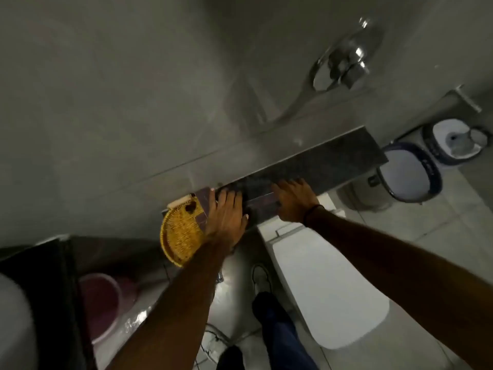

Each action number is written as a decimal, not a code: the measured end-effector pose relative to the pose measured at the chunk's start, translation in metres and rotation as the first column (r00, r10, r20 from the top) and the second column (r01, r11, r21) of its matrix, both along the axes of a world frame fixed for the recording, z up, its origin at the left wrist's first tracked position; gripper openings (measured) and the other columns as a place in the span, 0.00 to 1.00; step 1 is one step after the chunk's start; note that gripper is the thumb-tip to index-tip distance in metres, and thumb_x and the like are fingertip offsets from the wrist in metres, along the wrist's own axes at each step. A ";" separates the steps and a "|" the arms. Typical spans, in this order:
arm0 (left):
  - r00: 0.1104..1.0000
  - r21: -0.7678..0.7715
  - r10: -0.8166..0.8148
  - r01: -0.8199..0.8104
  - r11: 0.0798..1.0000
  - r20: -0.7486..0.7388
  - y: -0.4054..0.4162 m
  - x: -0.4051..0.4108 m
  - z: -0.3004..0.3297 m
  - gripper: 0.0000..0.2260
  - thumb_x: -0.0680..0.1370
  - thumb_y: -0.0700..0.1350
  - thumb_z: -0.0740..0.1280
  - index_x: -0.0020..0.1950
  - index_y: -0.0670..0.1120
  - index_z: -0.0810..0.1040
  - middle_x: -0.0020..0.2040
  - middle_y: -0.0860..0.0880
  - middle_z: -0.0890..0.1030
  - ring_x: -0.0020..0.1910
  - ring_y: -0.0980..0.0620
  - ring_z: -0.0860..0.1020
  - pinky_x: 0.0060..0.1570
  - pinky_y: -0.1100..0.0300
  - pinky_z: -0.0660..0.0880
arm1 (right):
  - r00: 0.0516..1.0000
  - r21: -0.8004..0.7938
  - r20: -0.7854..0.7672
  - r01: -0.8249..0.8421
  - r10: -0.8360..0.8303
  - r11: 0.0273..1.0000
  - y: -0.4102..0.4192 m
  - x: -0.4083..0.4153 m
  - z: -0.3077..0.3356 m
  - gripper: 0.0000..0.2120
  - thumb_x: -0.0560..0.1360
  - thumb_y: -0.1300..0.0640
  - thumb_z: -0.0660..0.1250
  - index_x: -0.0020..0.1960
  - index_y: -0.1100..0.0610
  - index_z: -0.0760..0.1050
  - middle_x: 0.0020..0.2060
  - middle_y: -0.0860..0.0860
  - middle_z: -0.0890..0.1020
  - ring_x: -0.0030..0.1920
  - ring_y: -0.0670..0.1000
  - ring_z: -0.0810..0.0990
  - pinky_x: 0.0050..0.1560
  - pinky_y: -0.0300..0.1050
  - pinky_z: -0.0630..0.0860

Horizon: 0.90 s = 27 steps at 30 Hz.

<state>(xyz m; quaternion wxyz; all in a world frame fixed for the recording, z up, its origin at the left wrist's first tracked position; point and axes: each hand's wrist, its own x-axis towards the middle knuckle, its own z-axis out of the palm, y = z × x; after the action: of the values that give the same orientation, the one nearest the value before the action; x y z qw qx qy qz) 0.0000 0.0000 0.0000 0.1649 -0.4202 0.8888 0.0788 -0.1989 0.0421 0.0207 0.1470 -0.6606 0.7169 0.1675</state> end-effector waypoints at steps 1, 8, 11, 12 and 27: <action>0.999 0.015 -0.011 0.011 1.000 0.038 -0.006 -0.008 -0.010 0.32 0.83 0.57 0.60 0.83 0.43 0.59 0.81 0.41 0.68 0.81 0.40 0.63 0.84 0.37 0.49 | 1.000 0.036 -0.011 -0.016 0.017 0.999 -0.008 -0.004 -0.012 0.32 0.73 0.48 0.67 0.76 0.54 0.67 0.67 0.57 0.77 0.67 0.61 0.76 0.71 0.59 0.66; 0.998 0.004 -0.053 0.053 0.999 0.023 -0.023 -0.032 -0.045 0.21 0.82 0.53 0.66 0.71 0.45 0.75 0.70 0.43 0.79 0.70 0.42 0.74 0.76 0.47 0.65 | 0.998 0.057 -0.002 -0.056 0.056 0.997 -0.023 -0.019 -0.046 0.23 0.75 0.55 0.68 0.70 0.51 0.73 0.68 0.54 0.75 0.67 0.61 0.76 0.65 0.59 0.72; 0.945 0.108 0.150 -0.123 0.986 -0.289 -0.023 -0.028 -0.036 0.18 0.80 0.50 0.70 0.69 0.45 0.78 0.67 0.44 0.79 0.66 0.44 0.77 0.68 0.50 0.71 | 1.000 -0.025 0.010 -0.023 0.023 0.999 -0.022 -0.033 -0.031 0.21 0.76 0.56 0.67 0.69 0.51 0.74 0.67 0.54 0.76 0.66 0.61 0.76 0.66 0.59 0.70; 0.860 0.219 0.288 -0.212 0.952 -0.421 -0.023 -0.026 -0.024 0.18 0.79 0.48 0.72 0.68 0.45 0.79 0.66 0.43 0.80 0.64 0.44 0.78 0.64 0.53 0.73 | 1.000 -0.071 0.028 -0.001 0.003 0.997 -0.020 -0.036 -0.020 0.20 0.76 0.56 0.67 0.68 0.50 0.74 0.67 0.54 0.76 0.65 0.61 0.76 0.66 0.58 0.70; -0.208 0.923 0.900 -0.059 0.380 -0.383 0.031 0.153 0.155 0.13 0.75 0.41 0.77 0.59 0.45 0.88 0.51 0.41 0.90 0.44 0.49 0.88 0.42 0.65 0.84 | -0.231 0.409 0.902 0.729 -0.364 0.549 0.006 0.102 0.149 0.27 0.73 0.63 0.76 0.70 0.61 0.72 0.60 0.61 0.79 0.61 0.63 0.83 0.55 0.54 0.84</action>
<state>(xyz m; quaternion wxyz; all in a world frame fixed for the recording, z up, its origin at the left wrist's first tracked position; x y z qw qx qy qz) 0.1535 0.0306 0.1550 -0.3725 -0.5184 0.3661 0.6771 -0.0965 0.0479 0.1696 0.5299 -0.2021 0.6614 -0.4908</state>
